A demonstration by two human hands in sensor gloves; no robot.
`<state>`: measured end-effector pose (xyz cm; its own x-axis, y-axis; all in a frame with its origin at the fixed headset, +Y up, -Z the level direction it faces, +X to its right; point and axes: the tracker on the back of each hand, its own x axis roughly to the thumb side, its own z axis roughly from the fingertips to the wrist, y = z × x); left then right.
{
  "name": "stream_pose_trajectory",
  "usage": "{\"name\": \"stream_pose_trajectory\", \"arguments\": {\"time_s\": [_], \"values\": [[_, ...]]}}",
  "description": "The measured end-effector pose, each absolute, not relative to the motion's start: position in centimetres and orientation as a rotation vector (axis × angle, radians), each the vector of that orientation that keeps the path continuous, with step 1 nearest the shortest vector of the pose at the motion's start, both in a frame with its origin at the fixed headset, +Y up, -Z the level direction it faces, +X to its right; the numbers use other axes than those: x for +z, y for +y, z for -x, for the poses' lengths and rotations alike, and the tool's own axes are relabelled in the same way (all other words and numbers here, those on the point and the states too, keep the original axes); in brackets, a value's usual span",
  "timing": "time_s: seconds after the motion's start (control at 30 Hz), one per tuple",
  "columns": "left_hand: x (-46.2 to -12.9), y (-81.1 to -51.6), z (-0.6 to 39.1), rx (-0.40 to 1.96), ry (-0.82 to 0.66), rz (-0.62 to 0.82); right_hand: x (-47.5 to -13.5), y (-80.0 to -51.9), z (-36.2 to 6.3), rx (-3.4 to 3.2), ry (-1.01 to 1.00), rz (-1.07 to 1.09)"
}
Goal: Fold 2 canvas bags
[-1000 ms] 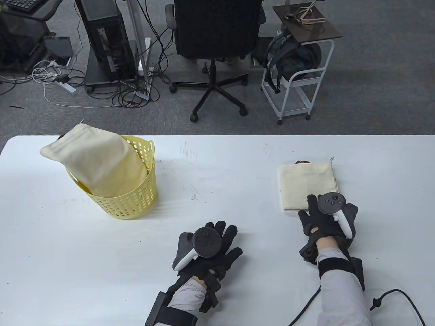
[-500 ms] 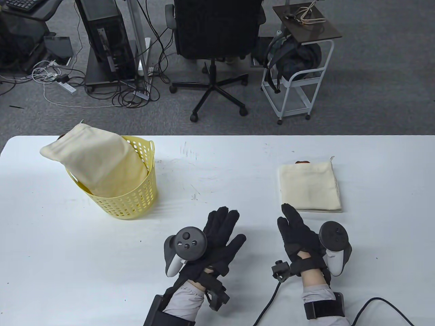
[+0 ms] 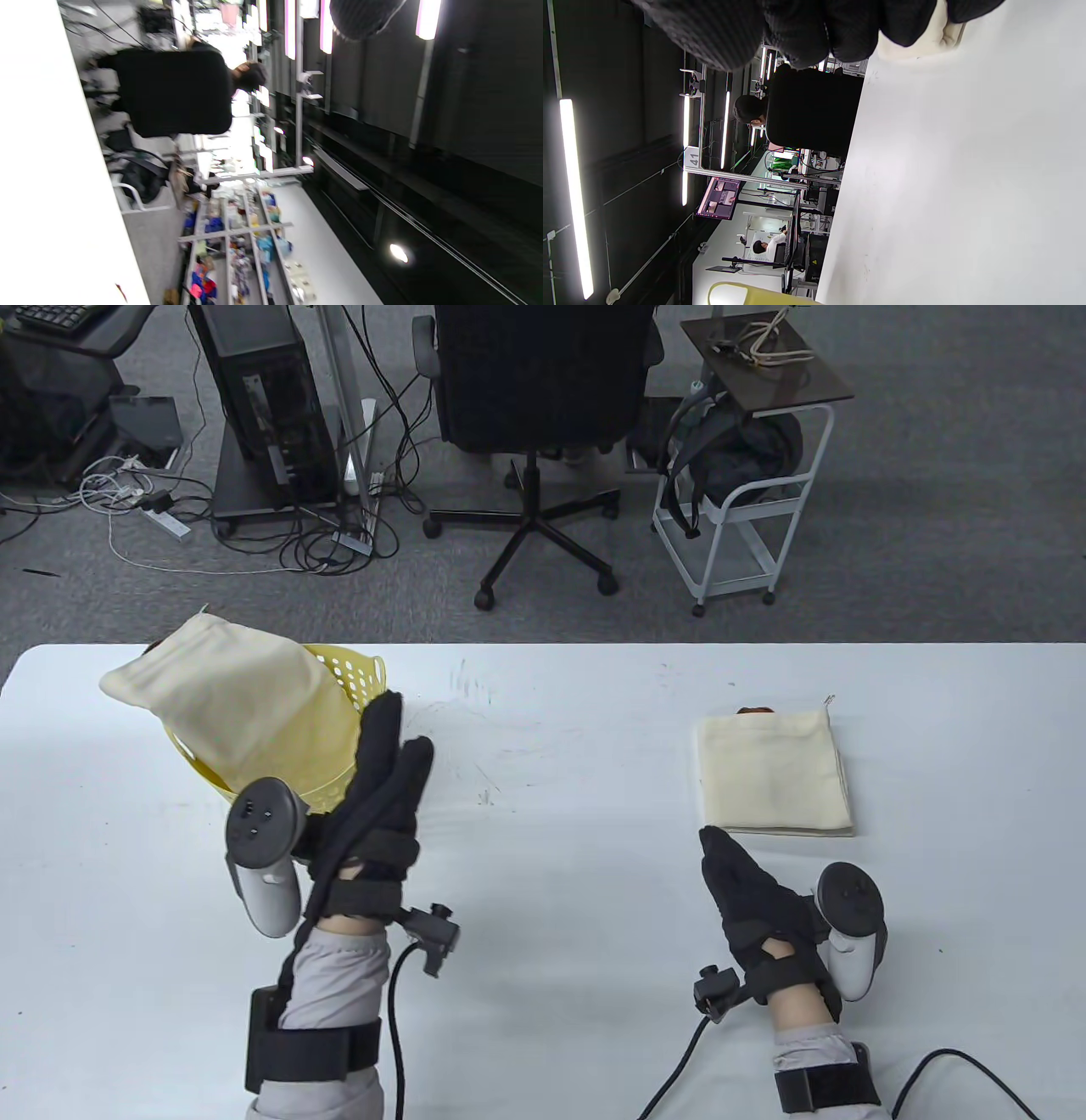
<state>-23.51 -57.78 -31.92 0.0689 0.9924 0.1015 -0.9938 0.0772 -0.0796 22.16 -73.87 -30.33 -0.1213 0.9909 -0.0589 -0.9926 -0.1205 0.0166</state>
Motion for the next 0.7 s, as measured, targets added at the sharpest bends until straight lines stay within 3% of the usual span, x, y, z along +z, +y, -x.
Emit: {"name": "stream_pose_trajectory", "arguments": {"time_s": [0.27, 0.5, 0.7], "values": [[-33.1, -58.0, 34.3, 1.568, 0.182, -0.079, -30.5, -73.8, -22.1, 1.699, 0.057, 0.033], [-35.9, -60.6, 38.2, 1.755, 0.213, -0.054, -30.7, -73.9, -22.2, 1.695, 0.057, 0.045], [-37.5, -62.9, 38.2, 1.868, 0.149, -0.095, -30.8, -73.8, -22.6, 1.688, 0.046, 0.060]]}}
